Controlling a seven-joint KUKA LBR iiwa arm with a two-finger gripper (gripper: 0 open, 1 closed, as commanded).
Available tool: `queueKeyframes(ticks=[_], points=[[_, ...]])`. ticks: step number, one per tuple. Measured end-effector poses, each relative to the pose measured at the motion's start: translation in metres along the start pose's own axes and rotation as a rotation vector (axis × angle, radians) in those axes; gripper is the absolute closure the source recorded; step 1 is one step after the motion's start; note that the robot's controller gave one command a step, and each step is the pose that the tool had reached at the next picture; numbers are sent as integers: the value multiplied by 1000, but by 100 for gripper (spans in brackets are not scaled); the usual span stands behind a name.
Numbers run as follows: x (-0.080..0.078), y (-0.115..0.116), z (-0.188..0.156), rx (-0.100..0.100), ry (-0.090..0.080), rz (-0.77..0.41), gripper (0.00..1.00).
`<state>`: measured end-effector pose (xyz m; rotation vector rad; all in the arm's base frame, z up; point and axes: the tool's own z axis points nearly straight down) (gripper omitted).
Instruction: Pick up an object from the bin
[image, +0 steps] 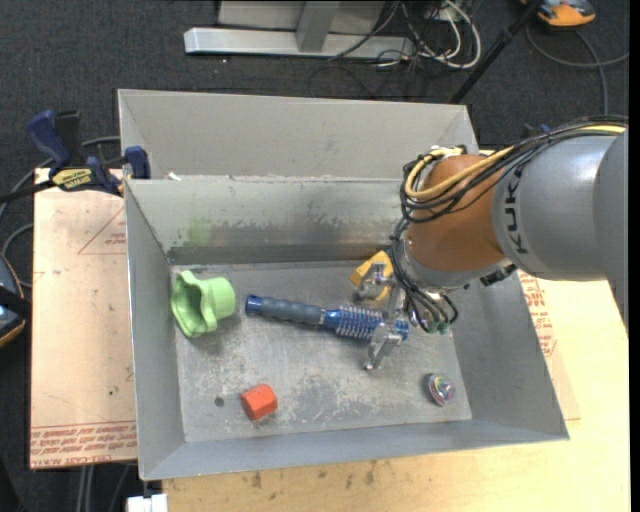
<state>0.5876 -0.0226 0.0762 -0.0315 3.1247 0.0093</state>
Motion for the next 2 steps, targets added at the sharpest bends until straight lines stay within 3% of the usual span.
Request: queueKeyframes(ticks=[1,2], points=[[-1,1,-2,3,0,-6,100],[-5,7,-146,6,7,8,100]])
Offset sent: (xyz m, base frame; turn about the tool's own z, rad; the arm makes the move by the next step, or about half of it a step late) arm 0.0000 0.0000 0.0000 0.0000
